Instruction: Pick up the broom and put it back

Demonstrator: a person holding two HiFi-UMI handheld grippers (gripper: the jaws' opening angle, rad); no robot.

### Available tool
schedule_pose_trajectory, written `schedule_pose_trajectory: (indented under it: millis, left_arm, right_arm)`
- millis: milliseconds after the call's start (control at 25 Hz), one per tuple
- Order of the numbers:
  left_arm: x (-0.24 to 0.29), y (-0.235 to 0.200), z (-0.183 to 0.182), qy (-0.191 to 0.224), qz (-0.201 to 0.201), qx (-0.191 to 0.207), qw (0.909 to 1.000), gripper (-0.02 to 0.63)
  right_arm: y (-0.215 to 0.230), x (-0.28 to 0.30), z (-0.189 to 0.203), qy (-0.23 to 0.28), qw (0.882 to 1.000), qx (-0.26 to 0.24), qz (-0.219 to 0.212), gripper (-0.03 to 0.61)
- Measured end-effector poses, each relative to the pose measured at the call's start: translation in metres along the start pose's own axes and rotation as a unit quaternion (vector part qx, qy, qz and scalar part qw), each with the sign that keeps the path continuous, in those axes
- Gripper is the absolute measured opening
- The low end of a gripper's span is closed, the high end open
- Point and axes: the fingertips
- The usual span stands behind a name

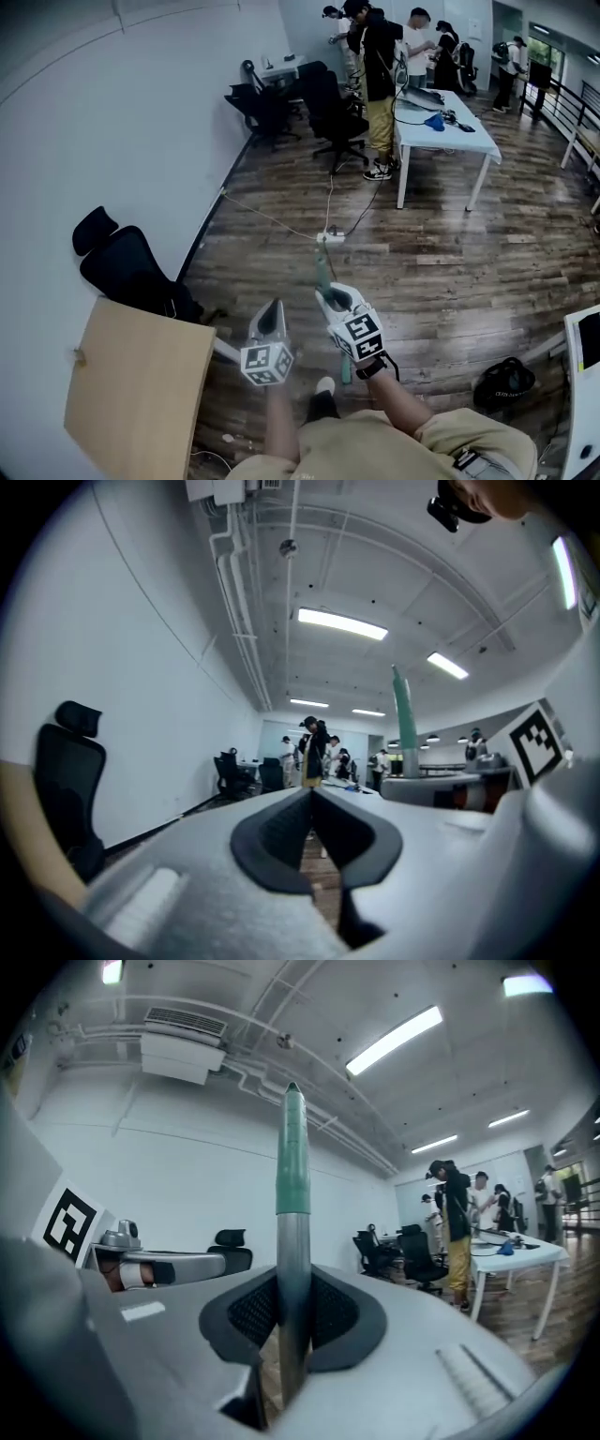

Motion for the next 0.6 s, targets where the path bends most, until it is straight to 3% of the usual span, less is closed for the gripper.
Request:
schedule_pose_trajectory:
  millis: [120,240,440,600]
  left_arm:
    - [0.074,0.014,-0.008,-0.009,0.067,0.003,0.9977,0.002]
    - [0.138,-0.001,-0.037,-0.015,0.119,0.003,0.9928,0.002]
    - [0.239,-0.035,-0.073,-0.012,0.181,0.003,0.9835,0.002]
    - [0.281,-0.075,-0.072,-0.003,0.196,-0.018,0.9804,0.002]
  right_arm:
    - [0.068,0.021,-0.007,-0.005,0.998,0.022,0.064,0.057]
    - [0.112,0.056,-0.035,-0.002,0.993,0.035,0.115,0.057]
    - [0.180,0.116,-0.065,0.007,0.982,0.040,0.187,0.057]
    - [0.195,0.163,-0.062,0.003,0.977,0.032,0.212,0.057]
Point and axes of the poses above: the fingertips, and each gripper's own axes: x forward along the fingers, y to its right, z out of its underside, and after that the axes turned 1 degree about -y, right-handed
